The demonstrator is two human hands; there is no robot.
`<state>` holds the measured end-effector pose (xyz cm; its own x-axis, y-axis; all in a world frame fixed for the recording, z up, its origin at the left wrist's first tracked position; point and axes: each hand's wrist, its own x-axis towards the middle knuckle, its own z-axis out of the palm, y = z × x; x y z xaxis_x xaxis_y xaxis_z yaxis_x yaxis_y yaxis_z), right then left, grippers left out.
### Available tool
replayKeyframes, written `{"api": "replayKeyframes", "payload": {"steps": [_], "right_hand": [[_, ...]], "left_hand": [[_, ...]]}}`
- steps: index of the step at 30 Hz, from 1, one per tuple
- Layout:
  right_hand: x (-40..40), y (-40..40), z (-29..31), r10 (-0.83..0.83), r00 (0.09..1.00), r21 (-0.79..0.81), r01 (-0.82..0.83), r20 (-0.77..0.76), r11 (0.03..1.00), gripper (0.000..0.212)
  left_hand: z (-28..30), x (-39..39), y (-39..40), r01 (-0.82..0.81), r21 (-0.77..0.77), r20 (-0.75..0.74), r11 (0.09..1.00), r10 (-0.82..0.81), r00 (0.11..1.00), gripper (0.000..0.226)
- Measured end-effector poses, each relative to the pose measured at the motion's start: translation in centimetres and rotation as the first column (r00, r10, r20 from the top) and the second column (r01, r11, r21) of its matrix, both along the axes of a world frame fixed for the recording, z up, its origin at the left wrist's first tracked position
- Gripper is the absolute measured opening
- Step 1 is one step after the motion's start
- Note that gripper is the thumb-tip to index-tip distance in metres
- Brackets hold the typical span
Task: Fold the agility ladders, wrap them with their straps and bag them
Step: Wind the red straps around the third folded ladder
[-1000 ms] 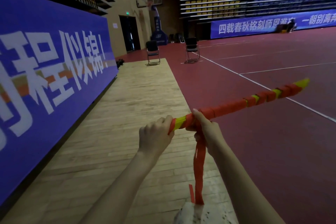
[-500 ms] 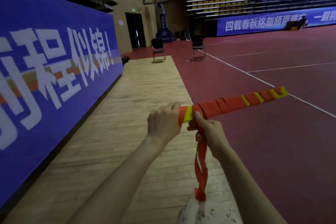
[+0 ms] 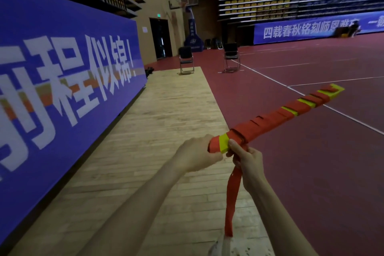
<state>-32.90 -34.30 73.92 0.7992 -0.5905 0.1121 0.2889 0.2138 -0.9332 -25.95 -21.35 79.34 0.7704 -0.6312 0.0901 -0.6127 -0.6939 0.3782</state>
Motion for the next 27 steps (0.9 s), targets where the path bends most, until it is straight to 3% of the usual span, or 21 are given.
{"api": "replayKeyframes", "payload": {"steps": [1, 2, 4, 6, 8, 11, 13, 14, 16, 18, 23, 27], "right_hand": [[-0.2, -0.2, 0.0, 0.012, 1.0, -0.022, -0.012, 0.007, 1.0, 0.028], [-0.3, -0.2, 0.0, 0.032, 0.999, -0.044, -0.031, 0.016, 0.999, 0.029], [-0.5, -0.2, 0.1, 0.07, 0.997, -0.081, -0.067, 0.033, 0.994, 0.028], [-0.5, -0.2, 0.2, 0.086, 0.996, -0.117, -0.081, 0.033, 0.99, 0.027], [-0.4, -0.6, 0.2, 0.105, 0.993, -0.196, -0.112, -0.045, 0.974, 0.028], [-0.4, -1.1, 0.4, 0.129, 0.957, -0.315, -0.21, -0.261, 0.926, 0.035], [-0.6, -0.9, 0.6, 0.159, 0.926, -0.287, -0.265, -0.343, 0.921, 0.041], [-0.7, -0.7, 0.9, 0.193, 0.912, -0.257, -0.297, -0.362, 0.92, 0.045], [-0.7, 0.2, 1.7, 0.299, 0.889, -0.128, -0.361, -0.345, 0.924, 0.059], [-0.4, 0.8, 2.4, 0.303, 0.897, 0.01, -0.317, -0.321, 0.948, 0.067], [-0.1, 2.1, 1.0, 0.069, 0.951, 0.031, -0.063, -0.303, 0.998, 0.036], [-0.1, 2.1, 1.3, 0.156, 0.944, 0.196, -0.101, -0.29, 0.975, 0.039]], "left_hand": [[0.9, 0.7, 0.2, 0.042, -0.012, -0.259, 0.999, -0.044, 0.965, 0.039], [1.6, 1.3, 0.5, 0.061, -0.049, -0.487, 0.997, -0.077, 0.87, 0.036], [2.3, 2.2, 0.9, 0.087, -0.113, -0.773, 0.99, -0.143, 0.619, 0.033], [2.1, 2.4, 1.1, 0.084, -0.178, -0.851, 0.98, -0.197, 0.486, 0.025], [1.3, 2.2, 1.1, 0.038, -0.203, -0.819, 0.979, -0.191, 0.541, 0.023], [-0.1, 1.4, 0.7, 0.032, -0.12, -0.594, 0.992, -0.097, 0.798, 0.015], [-0.6, 0.6, 0.4, 0.004, 0.015, -0.212, 1.0, -0.001, 0.977, 0.01], [-1.0, 0.4, 0.1, -0.04, 0.1, 0.08, 0.994, 0.032, 0.996, 0.012], [-2.6, 0.3, -0.1, -0.127, 0.149, 0.588, 0.981, 0.016, 0.809, 0.025], [-4.3, 0.6, -0.2, -0.107, 0.128, 0.779, 0.986, -0.033, 0.627, 0.032], [-5.3, 0.6, -0.7, -0.091, 0.067, 0.916, 0.994, -0.025, 0.401, 0.023], [-5.4, 0.9, -0.3, -0.109, -0.037, 0.948, 0.993, 0.07, 0.311, 0.018]]}}
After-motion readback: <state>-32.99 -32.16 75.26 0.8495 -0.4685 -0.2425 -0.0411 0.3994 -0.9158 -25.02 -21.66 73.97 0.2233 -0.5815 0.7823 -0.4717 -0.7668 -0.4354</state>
